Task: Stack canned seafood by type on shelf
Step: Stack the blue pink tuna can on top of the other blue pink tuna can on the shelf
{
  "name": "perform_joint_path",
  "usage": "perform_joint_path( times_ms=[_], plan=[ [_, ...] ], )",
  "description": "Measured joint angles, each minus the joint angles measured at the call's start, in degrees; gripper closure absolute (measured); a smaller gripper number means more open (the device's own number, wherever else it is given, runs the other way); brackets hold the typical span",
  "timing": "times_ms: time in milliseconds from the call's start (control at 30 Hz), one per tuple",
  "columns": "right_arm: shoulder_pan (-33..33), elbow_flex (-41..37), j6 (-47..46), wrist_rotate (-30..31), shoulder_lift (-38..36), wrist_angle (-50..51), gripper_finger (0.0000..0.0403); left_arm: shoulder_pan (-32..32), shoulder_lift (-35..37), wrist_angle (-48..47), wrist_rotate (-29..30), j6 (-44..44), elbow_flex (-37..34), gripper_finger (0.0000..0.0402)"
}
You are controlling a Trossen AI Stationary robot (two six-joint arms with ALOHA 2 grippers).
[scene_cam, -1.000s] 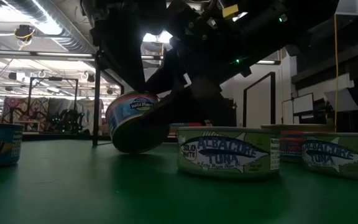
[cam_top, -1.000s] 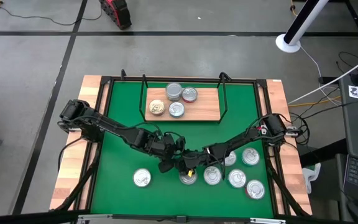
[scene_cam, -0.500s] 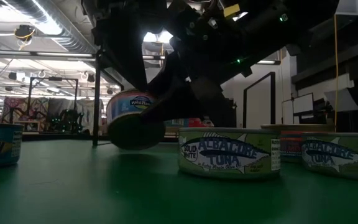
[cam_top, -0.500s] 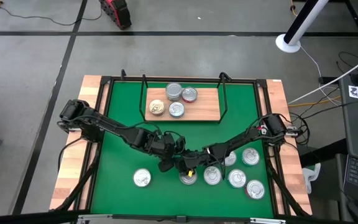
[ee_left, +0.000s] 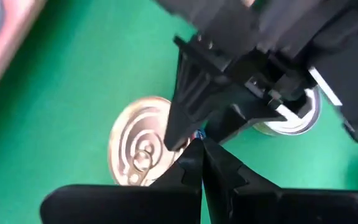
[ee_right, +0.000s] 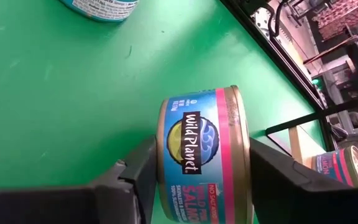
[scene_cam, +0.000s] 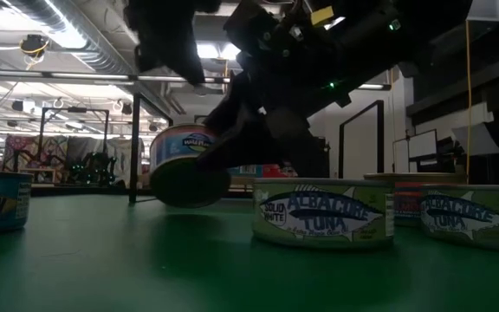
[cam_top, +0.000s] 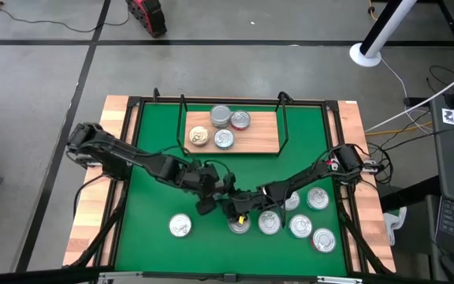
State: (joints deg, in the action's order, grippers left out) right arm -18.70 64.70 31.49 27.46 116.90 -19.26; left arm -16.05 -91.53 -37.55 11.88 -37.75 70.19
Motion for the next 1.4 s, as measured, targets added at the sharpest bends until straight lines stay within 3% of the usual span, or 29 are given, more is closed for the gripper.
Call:
perform_joint_path(
  times_ms=[500, 767, 1033, 1400],
  plan=[
    [0.1, 7.2, 2.3, 0.5, 0.5, 6.9, 0.0218, 0.0, 11.0, -8.5, 1.8, 0.3, 0.0, 0.0401],
    [0.0, 9.3, 3.5, 0.5, 0.4, 7.8, 0.0215, -0.1, 13.0, -8.9, 2.5, 1.2, 0.0, 0.0401],
    [0.5, 13.4, 11.1, 7.5, 0.3, 9.6, 0.0213, 0.0, 14.9, -10.3, 3.3, 3.7, 0.0, 0.0401],
    [9.2, 18.5, 18.5, 9.5, 0.1, 10.4, 0.0211, 0.0, 20.1, -13.7, 6.2, 5.5, 0.0, 0.0401]
  ],
)
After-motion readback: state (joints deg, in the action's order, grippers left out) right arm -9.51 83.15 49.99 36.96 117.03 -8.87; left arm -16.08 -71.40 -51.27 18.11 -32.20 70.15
